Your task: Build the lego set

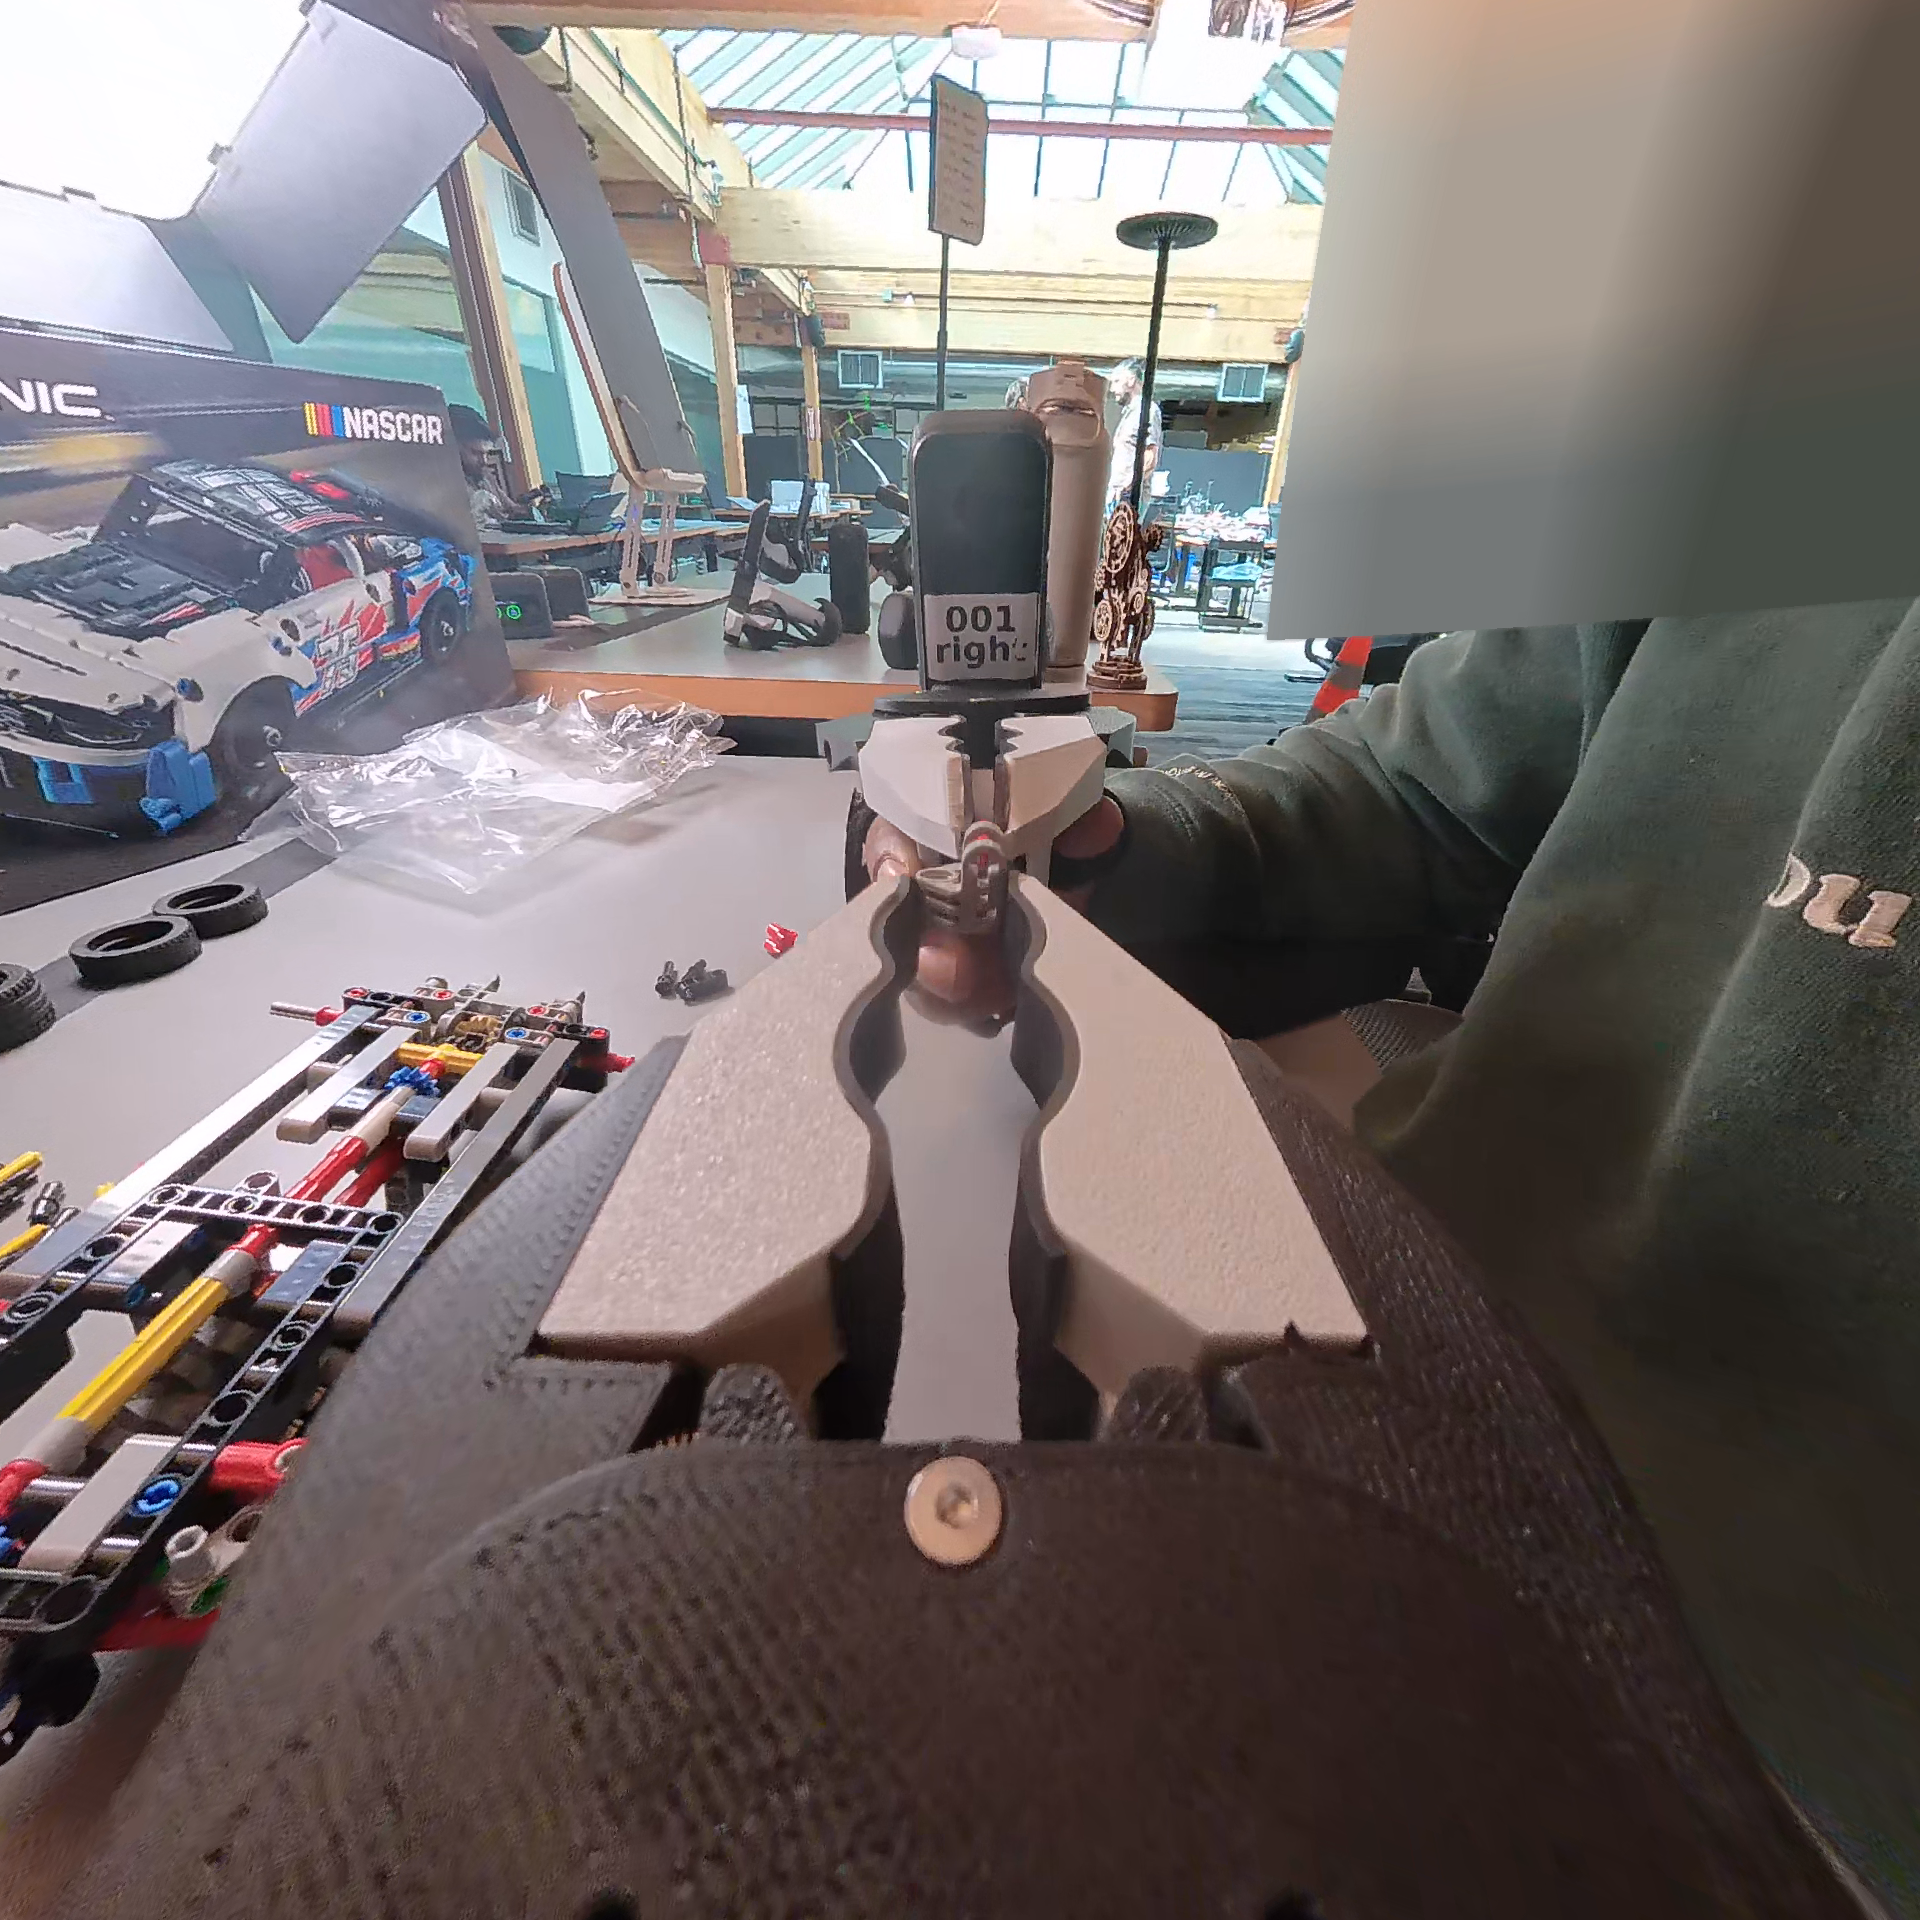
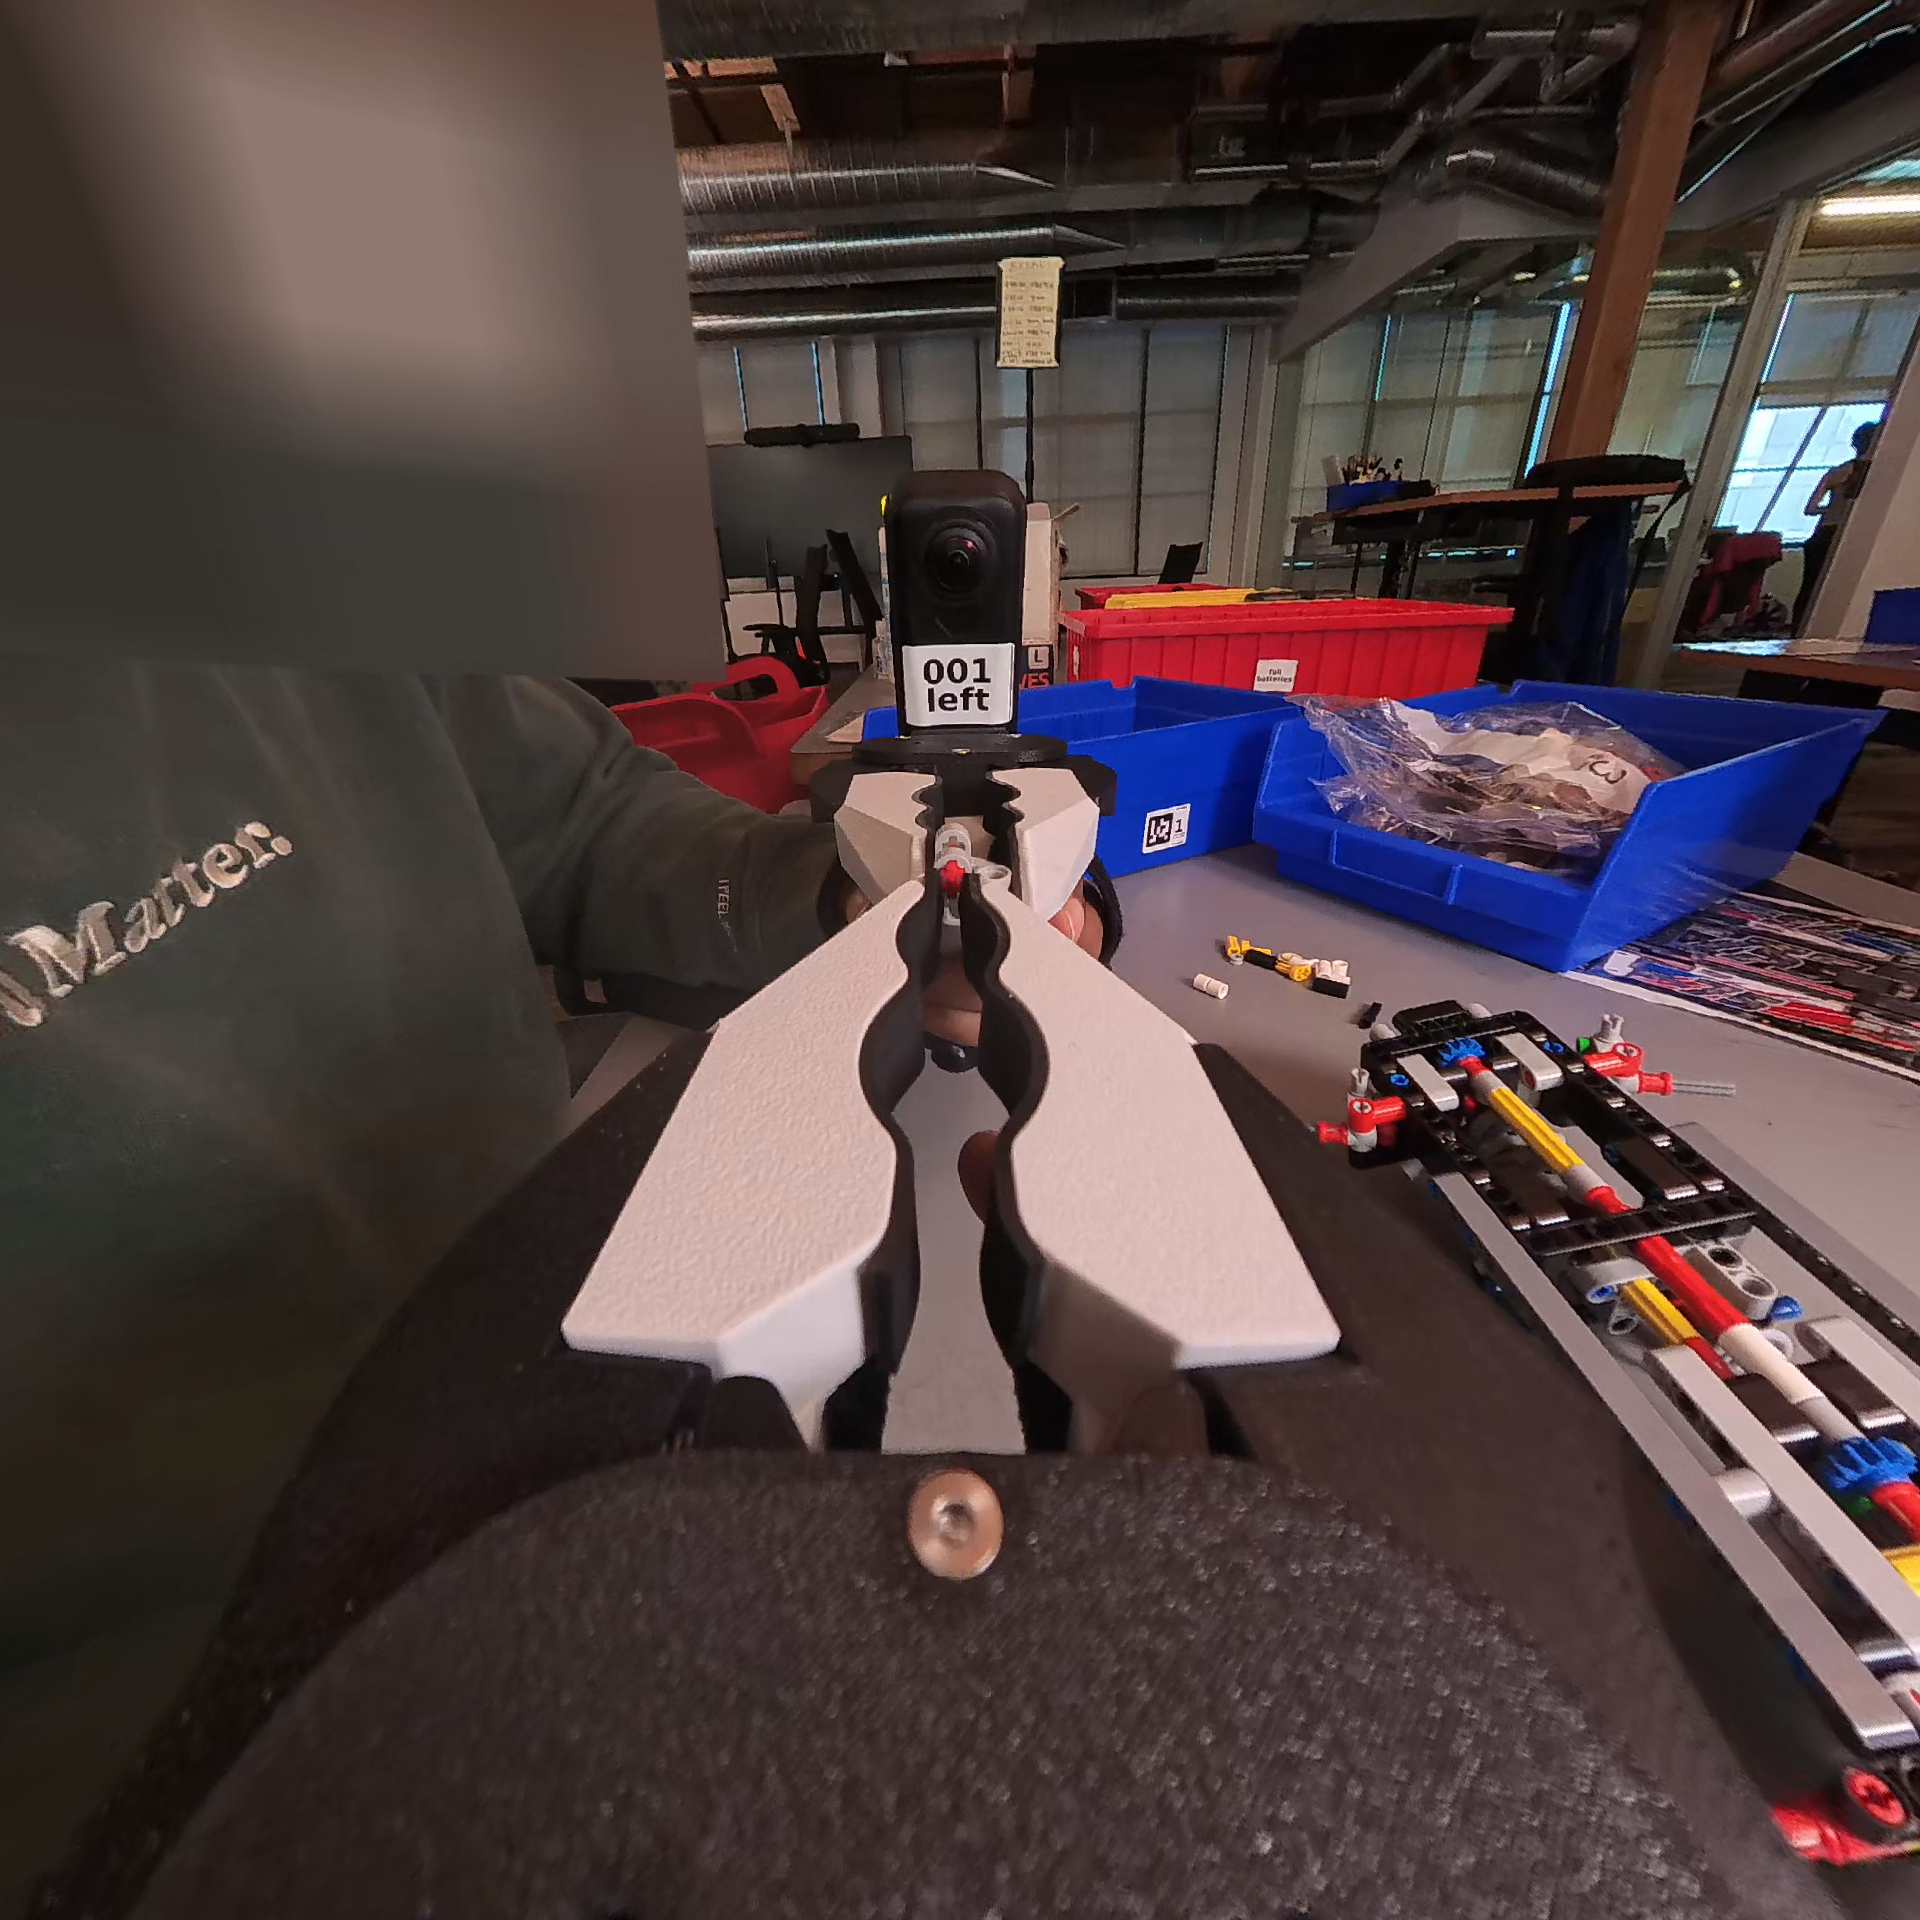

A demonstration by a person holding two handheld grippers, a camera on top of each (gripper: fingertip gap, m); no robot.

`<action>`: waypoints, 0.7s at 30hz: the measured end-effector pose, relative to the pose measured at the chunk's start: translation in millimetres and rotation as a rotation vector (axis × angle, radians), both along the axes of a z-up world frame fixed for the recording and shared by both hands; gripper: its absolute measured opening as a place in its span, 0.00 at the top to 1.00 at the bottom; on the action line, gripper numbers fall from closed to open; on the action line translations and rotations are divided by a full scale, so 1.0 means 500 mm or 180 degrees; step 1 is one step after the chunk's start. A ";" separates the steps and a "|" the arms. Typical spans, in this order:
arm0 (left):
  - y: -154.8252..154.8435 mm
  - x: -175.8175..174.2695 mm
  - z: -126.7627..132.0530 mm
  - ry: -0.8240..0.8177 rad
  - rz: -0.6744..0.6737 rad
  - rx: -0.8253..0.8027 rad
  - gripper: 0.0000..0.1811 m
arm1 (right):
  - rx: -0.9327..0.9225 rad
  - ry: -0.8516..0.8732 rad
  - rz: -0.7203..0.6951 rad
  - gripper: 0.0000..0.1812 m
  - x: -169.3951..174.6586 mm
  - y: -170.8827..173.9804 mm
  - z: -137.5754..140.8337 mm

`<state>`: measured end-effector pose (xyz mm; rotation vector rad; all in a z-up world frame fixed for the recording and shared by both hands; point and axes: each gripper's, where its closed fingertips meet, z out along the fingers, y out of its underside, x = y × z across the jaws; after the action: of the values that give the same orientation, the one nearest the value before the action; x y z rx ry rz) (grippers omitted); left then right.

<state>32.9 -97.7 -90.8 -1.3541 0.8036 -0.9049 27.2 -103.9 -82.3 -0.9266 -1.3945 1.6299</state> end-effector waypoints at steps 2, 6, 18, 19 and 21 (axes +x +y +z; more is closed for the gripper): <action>-0.001 0.000 0.002 0.0003 -0.0004 0.0010 0.92 | 0.0011 -0.0005 0.0003 1.00 0.001 0.000 0.001; -0.001 0.001 -0.001 -0.0006 -0.0034 -0.0027 0.92 | -0.0026 -0.0063 0.0039 1.00 0.002 0.000 -0.001; -0.005 0.004 -0.009 -0.0002 -0.0071 -0.0115 0.92 | 0.0055 -0.0094 -0.0032 0.99 -0.001 -0.005 -0.005; -0.005 0.004 -0.010 0.0000 -0.0071 -0.0114 0.92 | 0.0070 -0.0099 -0.0036 0.99 -0.001 -0.005 -0.006; -0.003 0.004 -0.012 0.0033 -0.0061 -0.0136 0.92 | 0.0068 -0.0108 -0.0051 0.99 -0.001 -0.003 -0.007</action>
<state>34.8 -99.5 -97.0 -1.3913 0.8103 -0.9352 26.5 -105.6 -86.0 -0.9547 -1.4211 1.5911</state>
